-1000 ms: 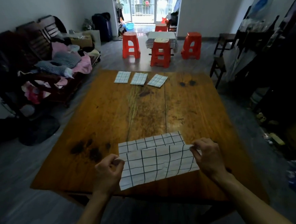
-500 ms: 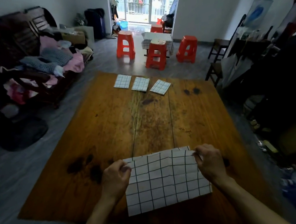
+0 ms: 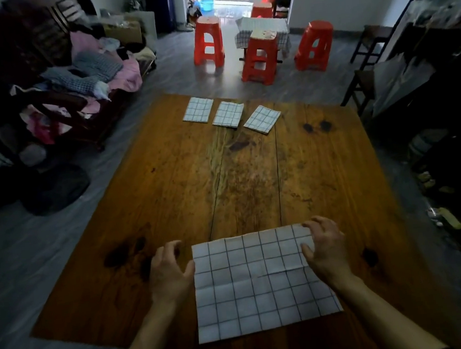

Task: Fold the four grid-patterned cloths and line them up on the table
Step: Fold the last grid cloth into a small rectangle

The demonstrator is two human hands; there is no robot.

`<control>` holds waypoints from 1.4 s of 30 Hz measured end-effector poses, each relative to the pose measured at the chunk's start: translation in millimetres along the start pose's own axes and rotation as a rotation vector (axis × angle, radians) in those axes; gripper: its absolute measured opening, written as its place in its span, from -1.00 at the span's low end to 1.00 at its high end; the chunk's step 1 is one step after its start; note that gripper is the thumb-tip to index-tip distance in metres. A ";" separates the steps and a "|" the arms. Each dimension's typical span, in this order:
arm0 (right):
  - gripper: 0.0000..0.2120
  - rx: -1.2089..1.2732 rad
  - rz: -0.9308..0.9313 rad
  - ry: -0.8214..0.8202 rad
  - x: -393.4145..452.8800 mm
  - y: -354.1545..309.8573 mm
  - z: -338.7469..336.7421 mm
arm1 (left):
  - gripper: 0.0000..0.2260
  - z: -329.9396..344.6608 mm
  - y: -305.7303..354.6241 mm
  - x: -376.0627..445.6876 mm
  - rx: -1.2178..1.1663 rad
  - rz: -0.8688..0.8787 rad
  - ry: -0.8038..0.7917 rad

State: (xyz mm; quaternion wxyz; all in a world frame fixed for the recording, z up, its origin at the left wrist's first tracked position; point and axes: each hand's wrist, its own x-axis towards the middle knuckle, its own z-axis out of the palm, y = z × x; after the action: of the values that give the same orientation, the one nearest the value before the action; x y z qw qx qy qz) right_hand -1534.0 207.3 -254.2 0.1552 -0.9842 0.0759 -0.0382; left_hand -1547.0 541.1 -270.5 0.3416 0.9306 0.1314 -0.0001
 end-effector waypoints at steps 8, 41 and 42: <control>-0.52 -0.002 -0.033 -0.260 -46.8 -0.1 35.4 | -0.69 41.2 7.5 -27.5 0.135 0.225 -0.115; -0.42 0.003 -0.117 -0.337 -129.3 36.8 69.8 | -0.47 81.1 -44.6 -87.2 0.482 0.692 -0.347; -0.44 0.004 -0.090 -0.326 -131.0 40.6 66.2 | -0.48 81.2 -45.0 -87.2 0.481 0.695 -0.345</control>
State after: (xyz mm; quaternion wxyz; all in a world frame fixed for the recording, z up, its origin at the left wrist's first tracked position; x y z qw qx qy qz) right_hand -1662.2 210.0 -336.4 0.1657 -0.9795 0.0052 0.1149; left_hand -1634.9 501.2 -353.5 0.1127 0.9587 -0.2511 -0.0712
